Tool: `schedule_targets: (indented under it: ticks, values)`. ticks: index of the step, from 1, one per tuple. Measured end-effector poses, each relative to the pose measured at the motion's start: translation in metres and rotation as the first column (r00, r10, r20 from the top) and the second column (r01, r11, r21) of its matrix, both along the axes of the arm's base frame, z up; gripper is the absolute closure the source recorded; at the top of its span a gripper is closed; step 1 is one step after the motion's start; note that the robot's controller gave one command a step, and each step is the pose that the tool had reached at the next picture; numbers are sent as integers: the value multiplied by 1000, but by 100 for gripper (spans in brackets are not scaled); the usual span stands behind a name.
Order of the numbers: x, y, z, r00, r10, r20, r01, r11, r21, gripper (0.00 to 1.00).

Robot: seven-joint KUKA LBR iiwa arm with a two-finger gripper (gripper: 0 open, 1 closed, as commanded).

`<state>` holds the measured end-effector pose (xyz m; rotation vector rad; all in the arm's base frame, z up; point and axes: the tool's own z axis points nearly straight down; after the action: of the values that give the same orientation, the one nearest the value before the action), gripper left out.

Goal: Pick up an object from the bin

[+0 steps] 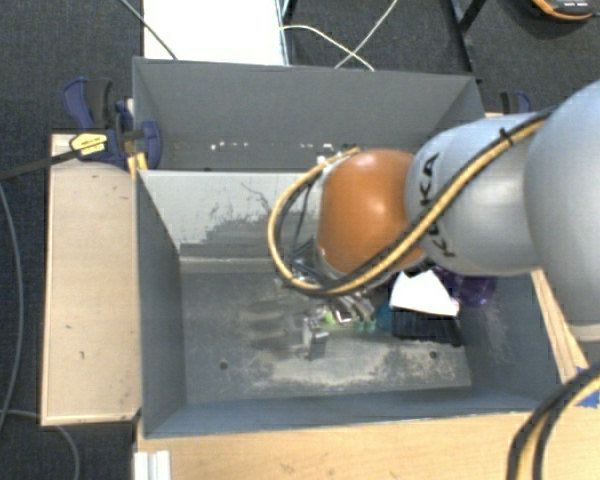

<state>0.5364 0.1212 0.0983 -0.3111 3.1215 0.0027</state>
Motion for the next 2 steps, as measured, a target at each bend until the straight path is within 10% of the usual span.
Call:
schedule_targets:
  ticks: [1,2]
  values:
    - [-42,-22,55,998,64,7,-64,998,2,0]
    - [14,-87,2,971,239,0,-239,971,-2,0]
